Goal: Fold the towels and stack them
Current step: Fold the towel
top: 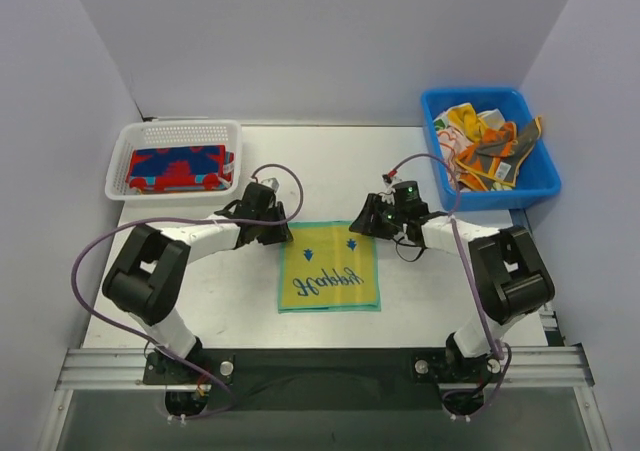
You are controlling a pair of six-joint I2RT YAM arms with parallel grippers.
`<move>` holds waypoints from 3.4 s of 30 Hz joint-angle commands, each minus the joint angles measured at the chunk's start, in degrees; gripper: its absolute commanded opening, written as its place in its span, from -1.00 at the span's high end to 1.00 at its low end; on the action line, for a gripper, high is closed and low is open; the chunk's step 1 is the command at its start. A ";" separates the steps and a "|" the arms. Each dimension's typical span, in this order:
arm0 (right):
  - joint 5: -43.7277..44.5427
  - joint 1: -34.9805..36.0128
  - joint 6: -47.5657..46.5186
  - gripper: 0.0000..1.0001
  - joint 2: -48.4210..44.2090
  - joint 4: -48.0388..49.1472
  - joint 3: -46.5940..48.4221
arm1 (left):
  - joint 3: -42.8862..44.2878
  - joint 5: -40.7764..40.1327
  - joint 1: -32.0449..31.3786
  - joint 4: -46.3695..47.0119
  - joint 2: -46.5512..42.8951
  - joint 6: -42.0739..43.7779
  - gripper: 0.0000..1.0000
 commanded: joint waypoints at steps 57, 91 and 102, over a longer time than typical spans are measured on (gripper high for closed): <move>11.53 6.47 -52.93 0.38 35.41 -54.88 55.57 | 21.53 -7.70 5.69 -26.03 15.74 29.62 -0.25; 15.67 8.84 -56.53 1.00 36.73 -60.95 51.62 | 20.91 0.83 9.29 -21.20 16.35 22.33 -0.07; 16.29 8.93 -56.62 1.00 35.68 -60.25 50.30 | 21.79 -4.88 7.01 -23.39 18.02 20.65 0.11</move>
